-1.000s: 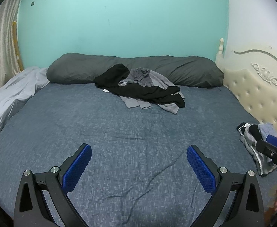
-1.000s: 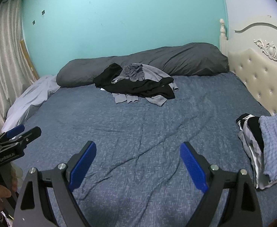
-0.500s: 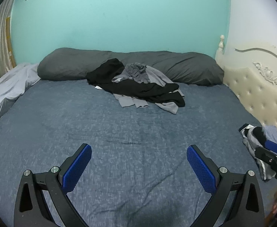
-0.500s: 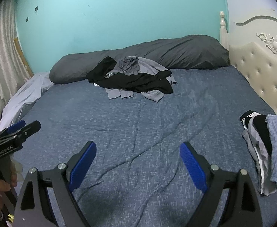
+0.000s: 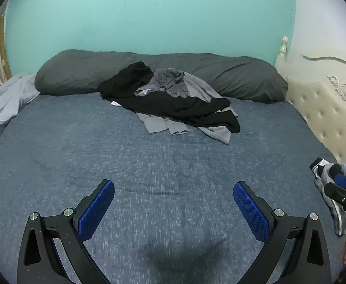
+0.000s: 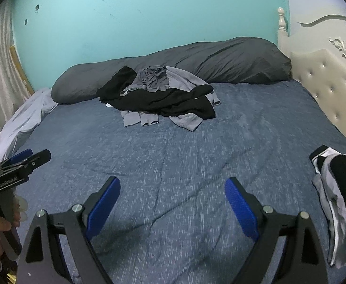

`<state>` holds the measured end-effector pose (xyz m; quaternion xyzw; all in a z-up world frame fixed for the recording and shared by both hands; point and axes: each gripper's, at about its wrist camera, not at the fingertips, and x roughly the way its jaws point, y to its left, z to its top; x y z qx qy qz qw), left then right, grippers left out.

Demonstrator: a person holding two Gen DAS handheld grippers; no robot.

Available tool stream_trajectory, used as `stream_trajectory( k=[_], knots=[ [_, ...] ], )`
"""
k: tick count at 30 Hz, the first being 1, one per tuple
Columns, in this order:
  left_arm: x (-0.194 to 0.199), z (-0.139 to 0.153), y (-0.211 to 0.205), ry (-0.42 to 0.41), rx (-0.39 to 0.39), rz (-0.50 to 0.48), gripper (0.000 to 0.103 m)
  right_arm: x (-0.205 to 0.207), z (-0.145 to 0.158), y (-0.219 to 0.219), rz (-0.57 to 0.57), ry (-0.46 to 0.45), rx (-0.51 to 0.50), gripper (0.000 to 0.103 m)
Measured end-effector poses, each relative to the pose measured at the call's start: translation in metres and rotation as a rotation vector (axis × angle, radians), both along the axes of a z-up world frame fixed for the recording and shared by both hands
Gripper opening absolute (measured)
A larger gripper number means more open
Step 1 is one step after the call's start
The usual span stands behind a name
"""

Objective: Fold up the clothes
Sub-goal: 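Move the right tool toward the black garment on the clothes pile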

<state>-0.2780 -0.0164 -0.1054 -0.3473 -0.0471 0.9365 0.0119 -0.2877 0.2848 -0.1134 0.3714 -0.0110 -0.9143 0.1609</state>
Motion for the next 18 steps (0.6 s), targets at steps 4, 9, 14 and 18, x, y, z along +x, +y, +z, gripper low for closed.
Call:
stream_trajectory(
  k=[4,9,14,18],
  knots=[
    [-0.023,-0.010,-0.003,-0.009,0.003,-0.004,0.103,-0.023,-0.008,-0.007,0.005,-0.004,0.007,0.091],
    [-0.049,-0.019,-0.007,-0.012,0.007,-0.015,0.103,-0.050,-0.019,-0.015,0.008,-0.009,0.011,0.091],
    [-0.068,-0.029,-0.008,-0.004,-0.012,-0.039,0.103,-0.073,-0.029,-0.025,0.017,-0.013,0.021,0.091],
    [-0.088,-0.043,-0.013,-0.033,0.000,-0.047,0.103,-0.091,-0.036,-0.034,0.026,-0.013,0.028,0.091]
  ],
)
